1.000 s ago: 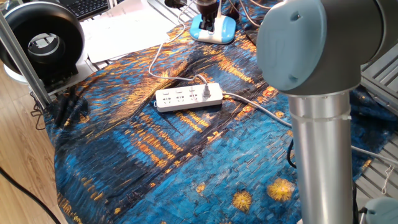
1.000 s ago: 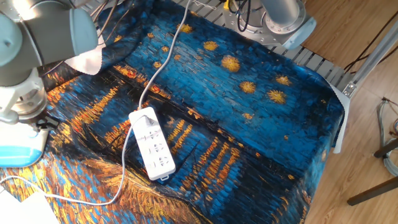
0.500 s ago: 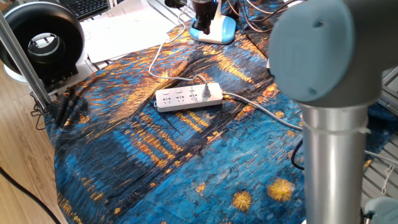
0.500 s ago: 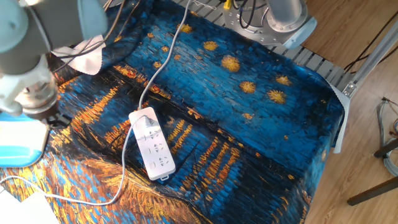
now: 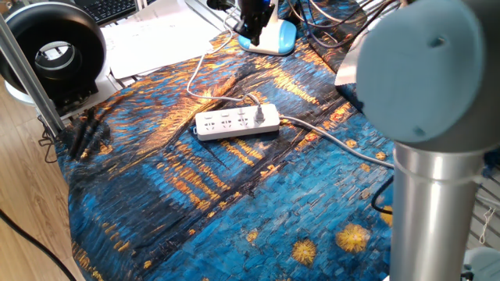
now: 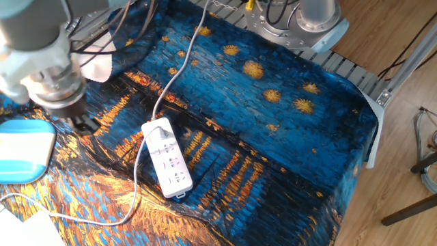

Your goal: Plug in the power cord of the desk lamp, turn on the socket, and light up the desk lamp

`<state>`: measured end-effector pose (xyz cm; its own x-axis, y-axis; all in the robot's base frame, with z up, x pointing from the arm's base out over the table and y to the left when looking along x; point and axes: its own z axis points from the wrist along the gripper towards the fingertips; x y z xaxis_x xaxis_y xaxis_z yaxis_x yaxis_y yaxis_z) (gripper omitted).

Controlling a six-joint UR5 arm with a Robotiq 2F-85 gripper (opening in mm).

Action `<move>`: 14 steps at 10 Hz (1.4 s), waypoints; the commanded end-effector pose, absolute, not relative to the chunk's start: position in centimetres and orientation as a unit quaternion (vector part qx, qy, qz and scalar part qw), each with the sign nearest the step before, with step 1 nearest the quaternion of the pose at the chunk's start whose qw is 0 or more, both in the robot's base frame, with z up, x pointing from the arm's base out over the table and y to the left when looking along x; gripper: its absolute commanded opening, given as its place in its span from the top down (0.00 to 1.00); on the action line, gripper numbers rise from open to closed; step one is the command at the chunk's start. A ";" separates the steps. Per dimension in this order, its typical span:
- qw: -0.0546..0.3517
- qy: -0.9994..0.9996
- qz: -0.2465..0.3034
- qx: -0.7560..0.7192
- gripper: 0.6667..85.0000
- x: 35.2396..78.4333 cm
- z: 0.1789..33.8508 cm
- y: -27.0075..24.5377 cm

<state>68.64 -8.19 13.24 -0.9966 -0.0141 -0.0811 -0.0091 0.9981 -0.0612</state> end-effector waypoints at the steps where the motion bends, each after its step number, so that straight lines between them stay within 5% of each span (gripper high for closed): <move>1: 0.050 0.997 -0.010 0.054 0.99 67.2 15.5 -4.9; 4: 0.060 0.994 0.033 0.083 0.99 67.2 16.2 -1.8; 7: 0.010 0.998 0.016 0.060 0.99 63.4 16.4 -2.6; 14: 0.020 0.999 0.019 0.040 0.99 62.9 16.7 -2.8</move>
<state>63.00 -2.90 16.56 -0.9948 0.0934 -0.0398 0.0925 0.9954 0.0238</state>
